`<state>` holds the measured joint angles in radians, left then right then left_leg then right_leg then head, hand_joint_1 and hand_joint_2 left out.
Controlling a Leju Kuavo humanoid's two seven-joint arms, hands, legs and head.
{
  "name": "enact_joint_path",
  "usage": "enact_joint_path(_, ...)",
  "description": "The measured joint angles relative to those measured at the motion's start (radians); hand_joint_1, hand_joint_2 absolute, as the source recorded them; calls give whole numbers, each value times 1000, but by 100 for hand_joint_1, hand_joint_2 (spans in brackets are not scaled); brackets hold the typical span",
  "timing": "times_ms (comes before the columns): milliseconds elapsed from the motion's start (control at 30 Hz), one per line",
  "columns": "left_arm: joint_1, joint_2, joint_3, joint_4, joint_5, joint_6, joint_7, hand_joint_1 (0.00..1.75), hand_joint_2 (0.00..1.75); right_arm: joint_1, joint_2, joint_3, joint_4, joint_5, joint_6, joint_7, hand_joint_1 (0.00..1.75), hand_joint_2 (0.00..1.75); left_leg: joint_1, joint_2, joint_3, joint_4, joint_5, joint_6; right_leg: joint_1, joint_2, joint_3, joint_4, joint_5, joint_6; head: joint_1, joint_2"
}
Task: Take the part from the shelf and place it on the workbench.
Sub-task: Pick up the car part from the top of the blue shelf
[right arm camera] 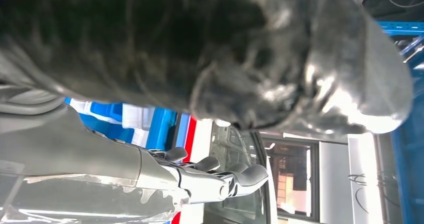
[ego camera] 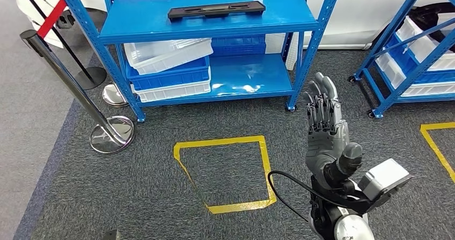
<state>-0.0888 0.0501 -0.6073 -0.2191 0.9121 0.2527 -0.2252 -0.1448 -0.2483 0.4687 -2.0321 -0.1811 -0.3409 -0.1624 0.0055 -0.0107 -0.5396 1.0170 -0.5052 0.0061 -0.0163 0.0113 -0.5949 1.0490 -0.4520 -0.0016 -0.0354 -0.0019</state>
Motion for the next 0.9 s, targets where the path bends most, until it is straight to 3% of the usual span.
enact_joint_path(100, 0, 2, 0, 0, 0, 2, 7, 0, 0, -1, 0, 2, -1, -1, 0, 3, 0, 0, -1, 0, -4, -2, 0, 9, 0, 0, 2, -6, 2, 9, 0, 0)
enact_joint_path(167, 0, 1, 0, 0, 0, 2, 8, 0, 0, -2, -2, 4, -5, -2, 1, 4, 0, 0, 6, 2, 12, -25, 10, 20, 1, -2, 1, -1, -4, 17, 2, 0)
enact_joint_path(233, 0, 1, 0, 0, 2, 2, 8, 0, 0, -5, -5, 6, -8, -2, 1, 5, 0, 0, 13, 4, 29, -48, 21, 28, 3, -5, -31, 68, -40, 23, 6, 0)
enact_joint_path(300, 0, 1, 0, 0, 3, 2, 9, 0, 0, -4, -7, 9, -7, -3, 1, 6, 0, 0, 14, 5, 33, -51, 20, 30, -1, -5, -97, 189, -87, 29, 9, 0)
enact_joint_path(333, 1, 1, 0, 0, 3, 2, 9, 0, 0, -2, -8, 10, -7, -3, 1, 7, 0, 0, 15, 5, 35, -51, 18, 28, -4, -5, -124, 232, -94, 33, 9, 0)
enact_joint_path(367, 1, 1, 0, 0, 3, 2, 9, 0, 0, -1, -9, 11, -7, -2, 0, 8, 0, 44, 17, 4, 37, -49, 14, 26, -8, -6, -135, 242, -82, 37, 9, 0)
enact_joint_path(400, 2, 1, 0, 0, 3, 2, 9, 0, 0, -1, -10, 11, -7, -1, 0, 9, 0, 87, 20, 2, 42, -47, 8, 21, -13, -6, -127, 213, -52, 41, 9, 0)
enact_joint_path(467, 2, 1, -1, 1, 2, 4, 11, 0, 0, -3, -10, 12, -7, 3, 0, 9, 0, 175, 25, -2, 49, -36, -8, 6, -18, -6, -75, 94, 17, 49, 11, 0)
enact_joint_path(500, 2, 1, -1, 1, 1, 6, 11, 0, 0, -4, -10, 12, -8, 7, -1, 8, 0, 175, 26, -4, 50, -27, -18, -3, -19, -4, -51, 43, 32, 46, 12, 0)
enact_joint_path(567, 0, 3, -2, 2, -2, 8, 9, 0, 0, -3, -11, 14, -10, 12, -2, 2, 0, 175, 24, -7, 44, -16, -28, -14, -15, -1, -37, 12, 24, 33, 12, 0)
enact_joint_path(600, 0, 3, -4, 2, -3, 8, 8, 0, 0, -3, -11, 15, -11, 13, -2, -2, 0, 175, 23, -8, 42, -13, -30, -12, -15, 0, -38, 9, 23, 26, 11, 0)
enact_joint_path(700, 2, 2, -8, 3, -8, 5, 4, 0, 0, 0, -13, 16, -12, 11, -7, -9, 0, 175, 23, -8, 43, -18, -28, 3, -15, 4, -41, 10, 21, 17, 8, 0)
enact_joint_path(900, -1, 2, -17, 3, -3, 0, -8, 0, 0, 3, -13, 16, -11, 5, -65, -4, 0, 175, 25, -8, 54, -33, -27, 5, -11, 4, -37, 11, 13, 3, 8, 0)
